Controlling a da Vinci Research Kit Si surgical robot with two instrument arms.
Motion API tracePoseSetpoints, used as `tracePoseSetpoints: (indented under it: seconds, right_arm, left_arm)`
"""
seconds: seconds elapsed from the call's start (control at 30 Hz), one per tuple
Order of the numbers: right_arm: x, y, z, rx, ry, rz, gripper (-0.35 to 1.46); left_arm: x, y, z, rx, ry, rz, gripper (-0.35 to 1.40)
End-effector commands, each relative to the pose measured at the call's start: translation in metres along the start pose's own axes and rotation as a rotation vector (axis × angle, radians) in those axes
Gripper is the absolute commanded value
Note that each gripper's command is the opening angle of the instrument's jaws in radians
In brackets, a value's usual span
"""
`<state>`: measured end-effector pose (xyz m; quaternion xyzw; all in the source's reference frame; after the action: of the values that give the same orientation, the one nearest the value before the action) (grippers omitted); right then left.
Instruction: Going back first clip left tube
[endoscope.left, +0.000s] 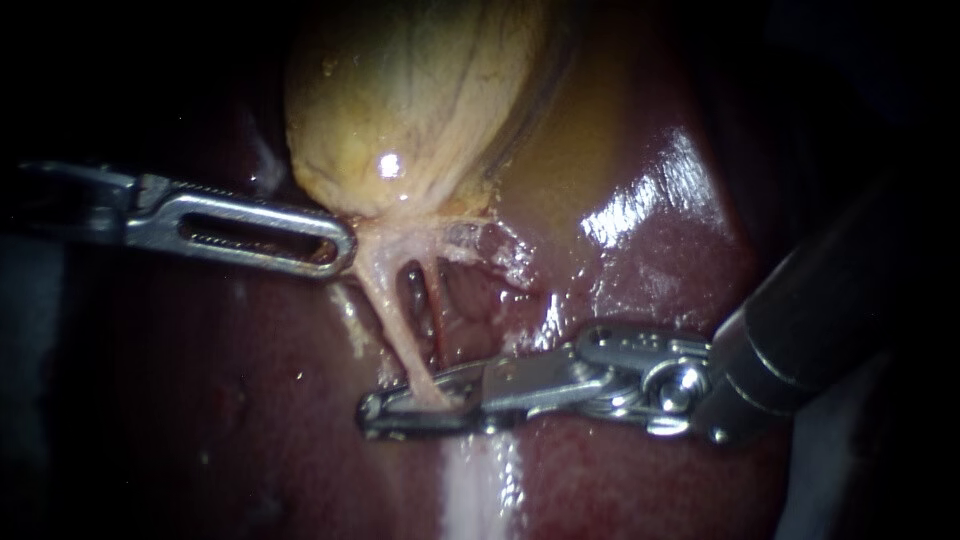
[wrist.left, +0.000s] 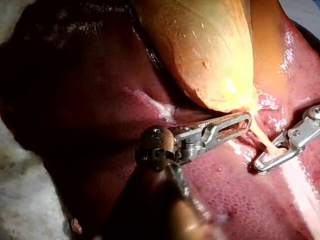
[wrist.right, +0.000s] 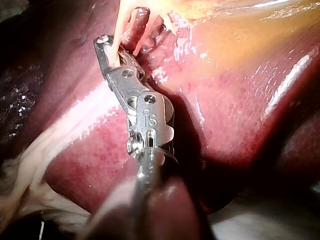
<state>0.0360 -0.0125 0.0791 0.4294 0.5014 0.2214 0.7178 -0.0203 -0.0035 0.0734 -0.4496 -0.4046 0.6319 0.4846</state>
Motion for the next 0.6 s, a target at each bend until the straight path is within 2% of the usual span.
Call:
tracePoseSetpoints:
  seconds: [0.03, 0.47, 0.5, 0.53, 0.6]
  right_arm:
    - [0.0, 0.0, 0.0, -0.001, 0.001, 0.0, -0.35]
    - [0.0, 0.0001, 0.0, -0.01, -0.001, 0.001, -0.35]
    - [0.0, 0.0001, 0.0, -0.01, -0.001, 0.001, -0.29]
    - [0.0001, 0.0002, 0.0001, -0.017, -0.001, -0.058, -0.05]
    - [0.0003, 0.0003, 0.0004, -0.033, 0.013, -0.111, 0.31]
  left_arm:
    - [0.0, 0.0, 0.0, 0.0, 0.0, 0.0, -0.35]
    - [0.0, 0.0, 0.0, 0.0, 0.0, 0.0, -0.35]
    - [0.0, 0.0, 0.0, 0.0, 0.0, 0.0, -0.35]
    - [0.0, 0.0, 0.0, 0.0, 0.0, 0.0, -0.35]
    - [0.0, 0.0, -0.0001, 0.0, 0.0, 0.0, -0.35]
